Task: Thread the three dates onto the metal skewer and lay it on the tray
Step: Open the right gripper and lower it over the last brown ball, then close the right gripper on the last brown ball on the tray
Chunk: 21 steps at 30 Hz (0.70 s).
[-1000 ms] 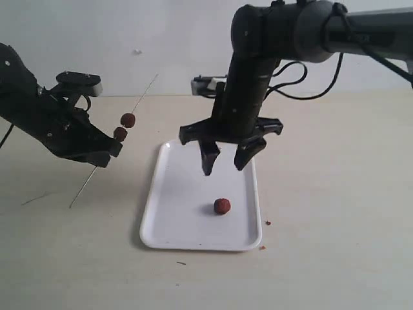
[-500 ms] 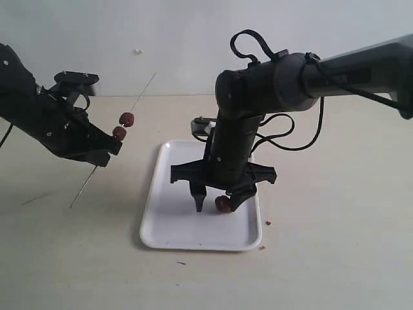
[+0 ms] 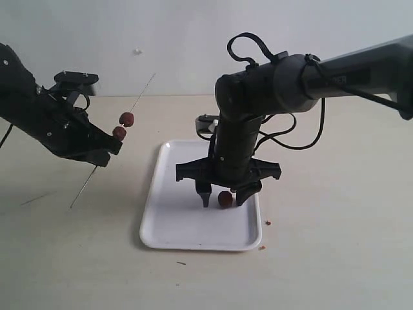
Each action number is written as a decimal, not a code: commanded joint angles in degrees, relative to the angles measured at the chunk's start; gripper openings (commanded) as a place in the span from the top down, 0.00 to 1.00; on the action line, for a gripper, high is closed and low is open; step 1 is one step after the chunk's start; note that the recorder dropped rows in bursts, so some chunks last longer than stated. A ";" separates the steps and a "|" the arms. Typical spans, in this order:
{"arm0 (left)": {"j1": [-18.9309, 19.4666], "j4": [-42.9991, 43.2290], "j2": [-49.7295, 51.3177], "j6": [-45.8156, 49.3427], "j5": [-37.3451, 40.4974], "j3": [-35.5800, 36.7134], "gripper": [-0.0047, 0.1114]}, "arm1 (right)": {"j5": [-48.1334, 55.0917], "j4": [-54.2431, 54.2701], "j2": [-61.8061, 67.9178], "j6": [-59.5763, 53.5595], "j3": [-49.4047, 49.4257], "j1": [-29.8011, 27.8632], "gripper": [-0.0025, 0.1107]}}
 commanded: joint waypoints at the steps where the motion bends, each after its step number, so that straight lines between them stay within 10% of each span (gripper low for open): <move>1: 0.07 -0.84 -0.71 -0.28 0.04 -0.33 0.96 | -0.90 -1.26 -0.02 0.40 0.11 0.03 0.47; 21: 0.07 -0.84 -0.71 -0.28 0.04 -0.33 0.96 | 1.11 -4.04 -0.02 -2.58 0.11 0.03 0.57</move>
